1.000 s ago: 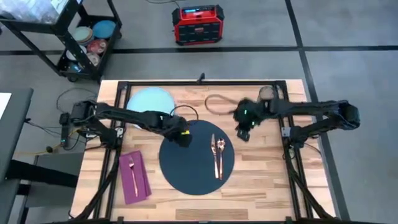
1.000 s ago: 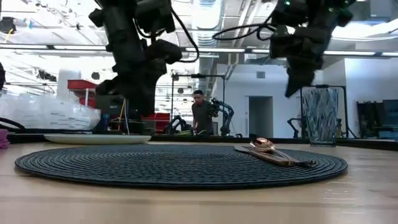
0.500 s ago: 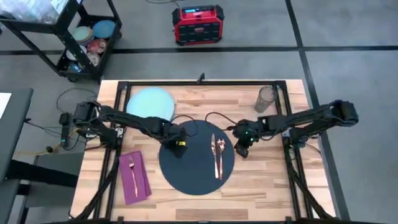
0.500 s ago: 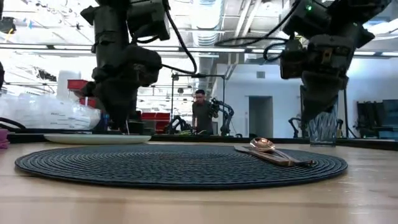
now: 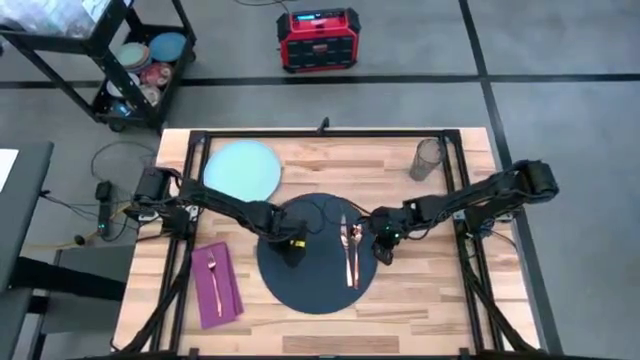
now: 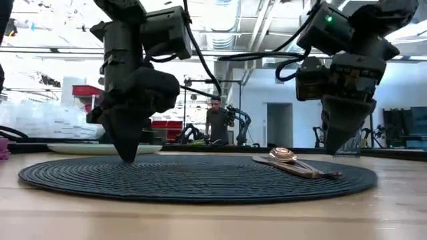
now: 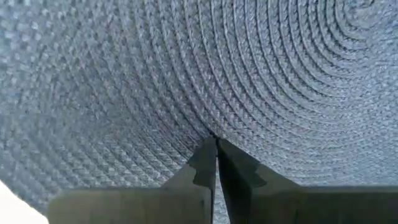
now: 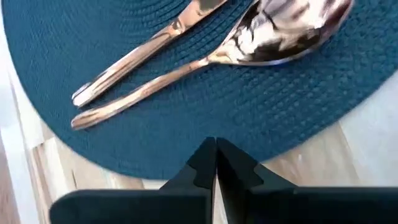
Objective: Set table place
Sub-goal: Adjust the blue table mat on the table
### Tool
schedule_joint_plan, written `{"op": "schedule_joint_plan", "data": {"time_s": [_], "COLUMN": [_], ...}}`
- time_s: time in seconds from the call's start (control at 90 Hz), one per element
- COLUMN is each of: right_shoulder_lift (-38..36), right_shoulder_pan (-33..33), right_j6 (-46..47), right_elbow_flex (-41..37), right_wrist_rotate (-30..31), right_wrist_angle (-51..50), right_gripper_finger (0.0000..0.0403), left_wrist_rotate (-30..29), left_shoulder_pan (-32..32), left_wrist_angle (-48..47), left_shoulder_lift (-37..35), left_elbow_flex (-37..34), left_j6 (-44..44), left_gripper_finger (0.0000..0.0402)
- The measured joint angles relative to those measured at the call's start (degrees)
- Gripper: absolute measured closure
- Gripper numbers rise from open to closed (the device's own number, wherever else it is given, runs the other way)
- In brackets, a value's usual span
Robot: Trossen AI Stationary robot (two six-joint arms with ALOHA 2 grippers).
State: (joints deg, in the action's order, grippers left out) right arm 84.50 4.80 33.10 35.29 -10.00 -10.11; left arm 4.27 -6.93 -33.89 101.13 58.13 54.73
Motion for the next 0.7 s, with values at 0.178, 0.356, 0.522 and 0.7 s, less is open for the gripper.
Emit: {"op": "schedule_joint_plan", "data": {"time_s": [0.178,0.356,0.522,0.7], "right_shoulder_lift": [1.2,1.1,0.9,0.1], "right_shoulder_pan": [0.1,0.1,0.1,0.0], "right_j6": [0.1,0.1,0.7,1.9], "right_elbow_flex": [0.0,0.0,-1.1,-3.4], "right_wrist_rotate": [0.0,1.4,2.2,2.2], "right_wrist_angle": [-0.3,-2.5,-4.1,-3.9], "right_gripper_finger": [0.0403,0.0403,0.0403,0.0403], "left_wrist_rotate": [-1.3,-3.1,-3.4,-3.5], "left_shoulder_pan": [-0.1,0.3,1.1,1.4], "left_wrist_angle": [2.8,5.7,8.2,10.0], "left_shoulder_lift": [0.1,0.2,0.4,0.4], "left_elbow_flex": [-0.1,-0.2,-0.2,-0.2], "left_j6": [0.9,1.5,1.5,1.5], "left_gripper_finger": [0.0401,0.0401,0.0401,0.0401]}}
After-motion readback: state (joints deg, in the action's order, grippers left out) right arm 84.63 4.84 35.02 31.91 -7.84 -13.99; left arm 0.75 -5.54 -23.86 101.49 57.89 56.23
